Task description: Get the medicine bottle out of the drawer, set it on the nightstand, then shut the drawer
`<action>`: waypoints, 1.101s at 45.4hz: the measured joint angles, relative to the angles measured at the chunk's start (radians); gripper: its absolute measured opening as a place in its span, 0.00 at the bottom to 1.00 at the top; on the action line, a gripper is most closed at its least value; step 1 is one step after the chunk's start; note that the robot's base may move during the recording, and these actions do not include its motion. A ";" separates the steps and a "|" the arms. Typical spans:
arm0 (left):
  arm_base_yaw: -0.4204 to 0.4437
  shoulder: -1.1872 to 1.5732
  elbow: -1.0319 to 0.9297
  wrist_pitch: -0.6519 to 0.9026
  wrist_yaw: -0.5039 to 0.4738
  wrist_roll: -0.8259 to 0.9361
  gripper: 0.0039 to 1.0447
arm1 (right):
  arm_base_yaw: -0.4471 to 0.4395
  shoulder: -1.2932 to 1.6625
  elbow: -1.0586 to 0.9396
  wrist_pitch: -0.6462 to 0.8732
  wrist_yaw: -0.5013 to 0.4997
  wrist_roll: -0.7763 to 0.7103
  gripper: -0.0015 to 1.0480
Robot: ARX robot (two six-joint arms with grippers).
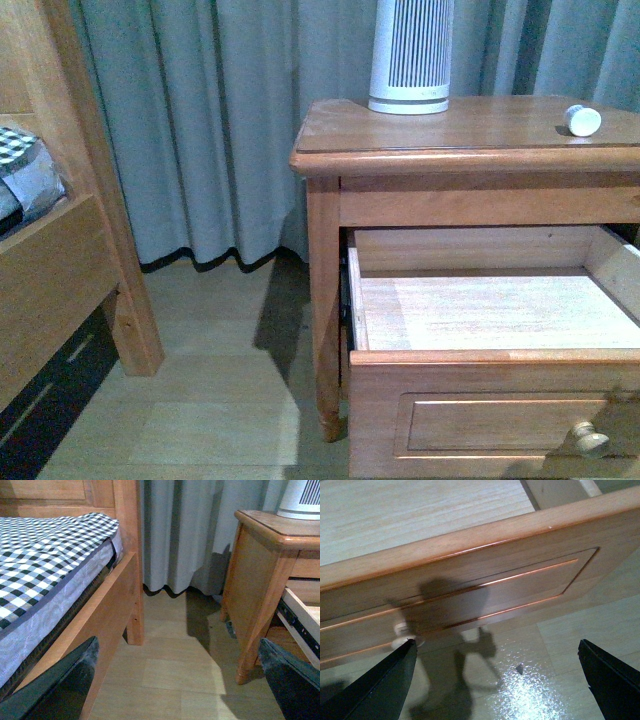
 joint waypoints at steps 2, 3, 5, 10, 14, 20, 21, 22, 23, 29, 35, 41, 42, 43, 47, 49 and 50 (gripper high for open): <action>0.000 0.000 0.000 0.000 0.000 0.000 0.94 | -0.013 0.076 0.028 0.042 0.004 -0.007 0.93; 0.000 0.000 0.000 0.000 0.000 0.000 0.94 | -0.020 0.111 0.047 0.061 0.005 -0.015 0.93; 0.000 0.000 0.000 0.000 0.000 0.000 0.94 | -0.031 0.167 0.081 0.098 0.014 -0.033 0.93; 0.000 0.000 0.000 0.000 0.000 0.000 0.94 | -0.062 0.293 0.182 0.133 0.029 -0.076 0.93; 0.000 0.000 0.000 0.000 0.000 0.000 0.94 | -0.085 0.386 0.306 0.136 0.049 -0.105 0.93; 0.000 0.000 0.000 0.000 0.000 0.000 0.94 | -0.109 0.525 0.514 0.137 0.079 -0.177 0.93; 0.000 0.000 0.000 0.000 0.000 0.000 0.94 | -0.111 0.542 0.543 0.137 0.084 -0.189 0.93; 0.000 0.000 0.000 0.000 0.000 0.000 0.94 | -0.115 0.558 0.571 0.134 0.085 -0.204 0.93; 0.000 0.000 0.000 0.000 0.000 0.000 0.94 | -0.118 0.575 0.601 0.128 0.086 -0.214 0.93; 0.000 0.000 0.000 0.000 0.000 0.000 0.94 | -0.136 0.671 0.797 0.073 0.089 -0.263 0.93; 0.000 0.000 0.000 0.000 0.000 0.000 0.94 | -0.148 0.733 0.942 0.002 0.106 -0.298 0.93; 0.000 0.000 0.000 0.000 0.000 0.000 0.94 | -0.152 0.768 0.984 -0.044 0.114 -0.311 0.93; 0.000 0.000 0.000 0.000 0.000 0.000 0.94 | -0.154 0.776 0.990 -0.049 0.116 -0.312 0.93; 0.000 0.000 0.000 0.000 0.000 0.000 0.94 | -0.155 0.779 0.993 -0.054 0.114 -0.312 0.93; 0.000 0.000 0.000 0.000 0.000 0.000 0.94 | -0.159 0.784 1.003 -0.067 0.111 -0.314 0.93; 0.000 0.000 0.000 0.000 0.000 0.000 0.94 | -0.160 0.784 1.002 -0.067 0.112 -0.314 0.93; 0.000 0.000 0.000 0.000 0.000 0.000 0.94 | -0.160 0.784 1.002 -0.068 0.111 -0.314 0.93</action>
